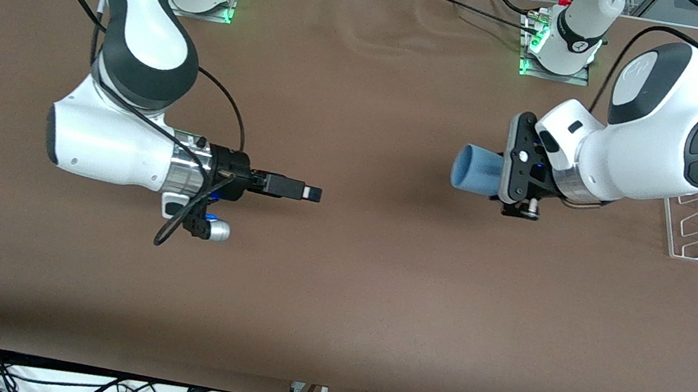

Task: Transfer cup to left arm and place on rack
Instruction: 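Carry the cup to the rack with the left gripper while the right retracts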

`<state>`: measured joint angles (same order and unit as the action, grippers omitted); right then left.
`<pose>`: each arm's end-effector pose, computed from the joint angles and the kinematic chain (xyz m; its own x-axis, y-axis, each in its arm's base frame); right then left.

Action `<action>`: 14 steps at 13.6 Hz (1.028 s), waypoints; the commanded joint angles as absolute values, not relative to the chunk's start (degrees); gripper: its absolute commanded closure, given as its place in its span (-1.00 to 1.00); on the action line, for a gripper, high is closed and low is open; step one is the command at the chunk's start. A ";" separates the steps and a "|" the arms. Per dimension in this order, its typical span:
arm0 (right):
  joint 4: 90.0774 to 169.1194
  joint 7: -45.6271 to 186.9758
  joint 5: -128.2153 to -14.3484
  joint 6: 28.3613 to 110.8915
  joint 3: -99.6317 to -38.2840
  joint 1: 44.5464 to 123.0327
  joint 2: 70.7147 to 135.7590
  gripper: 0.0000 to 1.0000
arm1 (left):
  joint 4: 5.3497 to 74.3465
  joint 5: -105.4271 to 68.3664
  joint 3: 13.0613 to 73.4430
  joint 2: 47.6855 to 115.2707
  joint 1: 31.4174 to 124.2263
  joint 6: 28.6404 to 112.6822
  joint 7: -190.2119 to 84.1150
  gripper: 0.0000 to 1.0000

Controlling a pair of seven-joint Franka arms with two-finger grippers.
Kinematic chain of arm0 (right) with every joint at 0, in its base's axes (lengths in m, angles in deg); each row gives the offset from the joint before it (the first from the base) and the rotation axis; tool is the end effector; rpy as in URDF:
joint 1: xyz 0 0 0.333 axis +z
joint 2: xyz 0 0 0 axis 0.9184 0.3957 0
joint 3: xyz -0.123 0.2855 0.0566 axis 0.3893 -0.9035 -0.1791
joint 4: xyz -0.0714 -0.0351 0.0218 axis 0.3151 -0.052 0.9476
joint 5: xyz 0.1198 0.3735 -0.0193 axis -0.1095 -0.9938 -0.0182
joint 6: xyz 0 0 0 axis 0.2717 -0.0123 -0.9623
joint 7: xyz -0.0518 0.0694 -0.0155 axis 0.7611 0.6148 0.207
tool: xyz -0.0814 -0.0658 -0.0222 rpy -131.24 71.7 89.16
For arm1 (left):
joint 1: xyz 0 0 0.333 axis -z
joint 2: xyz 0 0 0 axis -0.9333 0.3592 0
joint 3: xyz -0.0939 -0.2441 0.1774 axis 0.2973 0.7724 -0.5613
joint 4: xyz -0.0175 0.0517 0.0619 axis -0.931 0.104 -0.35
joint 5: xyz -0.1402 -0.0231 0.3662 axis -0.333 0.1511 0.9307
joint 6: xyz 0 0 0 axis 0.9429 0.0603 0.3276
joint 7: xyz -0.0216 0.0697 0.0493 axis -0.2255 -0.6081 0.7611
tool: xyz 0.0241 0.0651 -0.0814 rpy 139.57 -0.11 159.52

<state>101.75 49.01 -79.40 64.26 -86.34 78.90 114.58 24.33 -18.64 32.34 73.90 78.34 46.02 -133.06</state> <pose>0.6728 0.3113 0.4520 0.9648 -0.0476 -0.2586 -0.2249 -0.6589 -0.7178 0.6089 -0.1894 0.4913 0.0328 -0.9899 0.1380 -0.9763 -0.0021 0.2163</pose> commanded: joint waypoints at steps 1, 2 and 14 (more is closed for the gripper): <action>101.94 49.73 -72.26 58.88 -86.71 75.76 113.61 -1.00 | 25.47 -4.24 32.49 73.87 77.47 43.25 -132.45 0.97; 102.03 51.74 -69.44 57.03 -86.62 74.53 113.44 -1.00 | 25.74 2.35 32.49 74.48 77.47 41.41 -131.23 0.98; 111.96 75.93 -38.35 51.13 -80.74 66.17 97.64 -1.00 | 35.20 49.93 31.52 78.44 67.99 23.98 -116.22 1.00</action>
